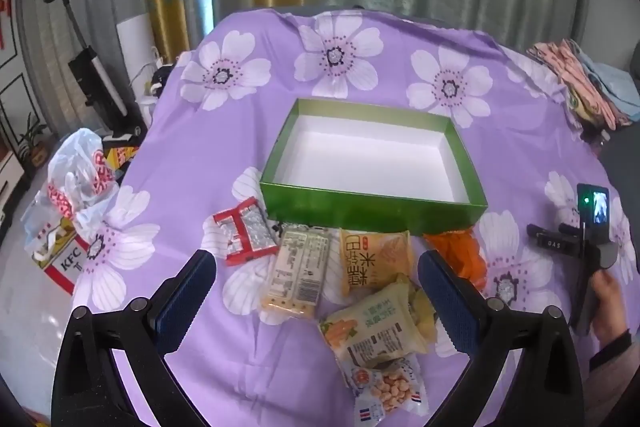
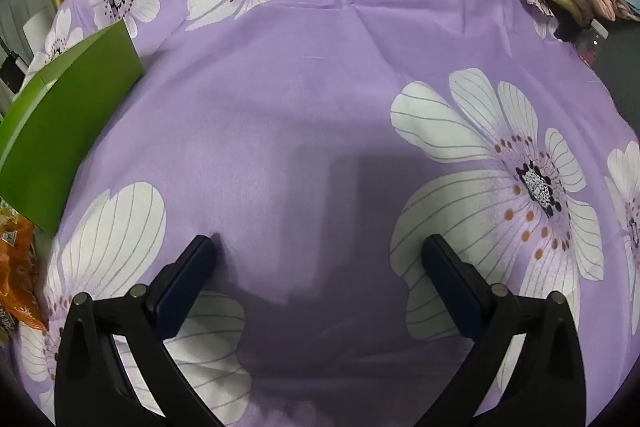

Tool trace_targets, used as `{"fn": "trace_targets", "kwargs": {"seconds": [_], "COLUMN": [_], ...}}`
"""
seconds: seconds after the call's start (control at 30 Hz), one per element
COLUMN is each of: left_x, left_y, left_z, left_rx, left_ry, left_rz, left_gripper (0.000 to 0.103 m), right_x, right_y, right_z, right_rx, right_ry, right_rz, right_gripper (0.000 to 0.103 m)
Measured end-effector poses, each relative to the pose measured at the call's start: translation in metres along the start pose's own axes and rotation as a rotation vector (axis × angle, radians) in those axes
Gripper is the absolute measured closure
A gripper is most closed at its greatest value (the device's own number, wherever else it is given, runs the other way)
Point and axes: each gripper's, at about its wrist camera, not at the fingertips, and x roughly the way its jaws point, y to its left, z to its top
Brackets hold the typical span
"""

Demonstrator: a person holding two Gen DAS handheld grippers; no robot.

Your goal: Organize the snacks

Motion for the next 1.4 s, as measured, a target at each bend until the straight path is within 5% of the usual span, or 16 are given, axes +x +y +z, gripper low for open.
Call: {"fn": "trace_targets", "kwargs": {"seconds": [0.23,0.37,0.63,0.97,1.4], "left_x": [-0.014,-0.022,-0.039,-0.054,-0.061], "left_y": [-0.009,-0.017,-0.026,-0.02,-0.018], "left_z": [-0.001,-0.001,-0.006,-0.017,-0.019], "left_rx": [0.004,0.028,0.052,0.043,0.037], "left_ry": [-0.021,-0.039,-0.051,-0.062,-0.071], "left_rz": [-0.02,0.001,-0.025,-0.045,-0.056], "left_gripper": [0.002,0.002,0.002,0.002,0.002], "right_x": [-0.001,-0.066,-0.202,-0.259,-0.275], "right_y": [0.001,0.037,0.133,0.169,0.18], "right_z": [0.007,-0.002,-0.019,-0.037,-0.037], "right_rx": [0.049,0.039,-0.204,-0.297,-0.306], "right_ry": [0.077,0.001,-0.17,-0.222,-0.253], "right_rz": [-0.003,0.254,0.464,0.495,0.474], "right_gripper": [0.0,0.0,0.0,0.0,0.0]}}
